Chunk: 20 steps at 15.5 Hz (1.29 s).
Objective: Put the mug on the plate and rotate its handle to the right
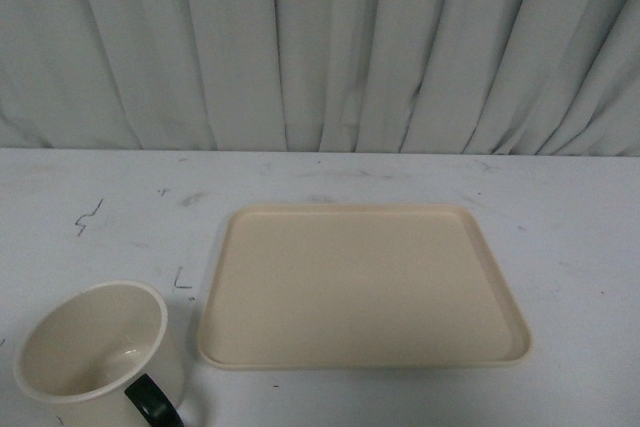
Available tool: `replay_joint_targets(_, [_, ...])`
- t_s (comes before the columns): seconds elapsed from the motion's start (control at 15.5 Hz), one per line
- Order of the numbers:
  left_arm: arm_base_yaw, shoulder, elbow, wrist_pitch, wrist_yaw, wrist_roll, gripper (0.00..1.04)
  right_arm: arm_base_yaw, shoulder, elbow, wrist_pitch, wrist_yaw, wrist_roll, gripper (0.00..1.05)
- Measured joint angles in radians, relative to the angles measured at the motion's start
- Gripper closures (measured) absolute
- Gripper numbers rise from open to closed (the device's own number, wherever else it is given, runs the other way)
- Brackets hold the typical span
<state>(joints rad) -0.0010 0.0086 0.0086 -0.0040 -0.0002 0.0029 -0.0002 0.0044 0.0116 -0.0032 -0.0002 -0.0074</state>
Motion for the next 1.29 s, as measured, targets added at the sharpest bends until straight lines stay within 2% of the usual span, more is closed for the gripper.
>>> replay_joint_targets(1.29, [0.0, 0.0, 0.0, 0.0, 0.0, 0.0, 0.07, 0.0, 0.0, 0.0, 0.0, 0.0, 0.0, 0.06])
